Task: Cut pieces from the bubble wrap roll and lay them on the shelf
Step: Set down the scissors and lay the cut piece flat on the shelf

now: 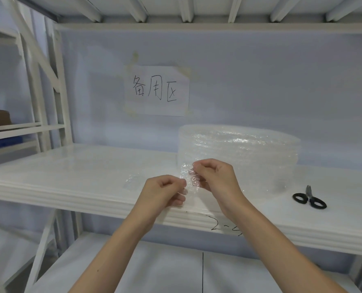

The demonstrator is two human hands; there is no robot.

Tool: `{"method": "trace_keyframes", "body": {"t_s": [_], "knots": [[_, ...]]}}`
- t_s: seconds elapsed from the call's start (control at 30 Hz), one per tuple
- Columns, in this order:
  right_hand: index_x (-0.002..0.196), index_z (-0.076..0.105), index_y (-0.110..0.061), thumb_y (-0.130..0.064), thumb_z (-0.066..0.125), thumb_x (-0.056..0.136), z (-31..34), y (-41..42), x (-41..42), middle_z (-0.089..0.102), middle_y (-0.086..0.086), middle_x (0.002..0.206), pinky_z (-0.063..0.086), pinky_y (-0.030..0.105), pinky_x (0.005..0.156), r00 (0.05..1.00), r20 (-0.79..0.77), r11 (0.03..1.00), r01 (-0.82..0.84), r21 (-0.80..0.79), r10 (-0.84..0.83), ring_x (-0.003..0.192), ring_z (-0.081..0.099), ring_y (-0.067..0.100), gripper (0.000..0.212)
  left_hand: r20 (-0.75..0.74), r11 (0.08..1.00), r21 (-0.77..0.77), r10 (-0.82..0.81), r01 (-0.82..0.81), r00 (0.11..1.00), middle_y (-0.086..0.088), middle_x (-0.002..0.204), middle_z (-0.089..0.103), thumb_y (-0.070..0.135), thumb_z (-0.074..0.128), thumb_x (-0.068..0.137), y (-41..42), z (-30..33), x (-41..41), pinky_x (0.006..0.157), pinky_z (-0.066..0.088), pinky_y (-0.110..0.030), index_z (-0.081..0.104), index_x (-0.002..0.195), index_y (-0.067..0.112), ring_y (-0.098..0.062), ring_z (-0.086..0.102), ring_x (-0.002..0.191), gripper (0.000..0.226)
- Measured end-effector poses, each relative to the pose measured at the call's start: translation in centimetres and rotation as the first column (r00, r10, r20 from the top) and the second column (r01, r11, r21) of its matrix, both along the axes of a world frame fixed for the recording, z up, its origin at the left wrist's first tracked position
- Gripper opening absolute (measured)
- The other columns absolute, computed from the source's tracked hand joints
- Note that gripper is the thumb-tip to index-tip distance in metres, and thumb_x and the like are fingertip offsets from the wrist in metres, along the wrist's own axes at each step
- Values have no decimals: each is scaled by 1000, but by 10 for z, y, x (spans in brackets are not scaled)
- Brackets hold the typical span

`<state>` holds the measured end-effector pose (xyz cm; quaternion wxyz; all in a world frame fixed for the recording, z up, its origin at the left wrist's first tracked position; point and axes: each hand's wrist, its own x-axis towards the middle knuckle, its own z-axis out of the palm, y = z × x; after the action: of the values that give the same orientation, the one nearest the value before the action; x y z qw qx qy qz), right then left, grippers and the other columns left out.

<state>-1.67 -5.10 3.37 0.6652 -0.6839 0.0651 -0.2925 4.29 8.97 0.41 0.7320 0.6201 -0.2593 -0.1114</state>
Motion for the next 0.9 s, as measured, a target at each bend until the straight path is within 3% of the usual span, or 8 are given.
{"method": "trace_keyframes", "body": {"t_s": [0.13,0.3,0.53,0.7,0.9], "knots": [[92,73,-2,-10,66,88,2,11,16,72,6,76,59,29,70,999,-28,998,-38,-42,37,64,62,16,11,22,999,4,36,-36,999,-5,67,68,9,66,89,17,1,11,65,57,-29,71,74,7,-16,61,60,16],[85,74,-3,-9,70,84,5,19,30,71,7,74,58,25,64,983,-108,986,-156,-68,148,57,60,13,8,48,996,25,87,-88,995,-3,65,66,9,64,89,34,2,24,63,55,-26,70,72,8,-13,60,59,18],[92,71,1,-11,69,86,11,31,56,68,8,78,60,27,67,974,-129,976,-200,-85,188,61,61,16,13,52,991,31,126,-127,991,-3,70,71,13,66,90,53,5,44,65,55,-25,73,79,6,-13,60,60,15],[92,72,2,-9,71,84,15,46,84,65,8,78,58,23,63,967,-145,965,-227,-134,208,63,59,16,13,49,964,19,262,-264,964,-3,74,76,16,69,88,76,3,65,62,57,-20,76,89,7,-9,62,58,12],[96,71,-3,-16,75,80,14,68,121,72,6,82,48,21,54,964,-218,946,-207,-251,153,64,60,15,20,109,898,94,419,-429,901,4,67,76,19,70,87,98,-1,88,53,49,-15,75,82,11,-6,58,53,10]]}}
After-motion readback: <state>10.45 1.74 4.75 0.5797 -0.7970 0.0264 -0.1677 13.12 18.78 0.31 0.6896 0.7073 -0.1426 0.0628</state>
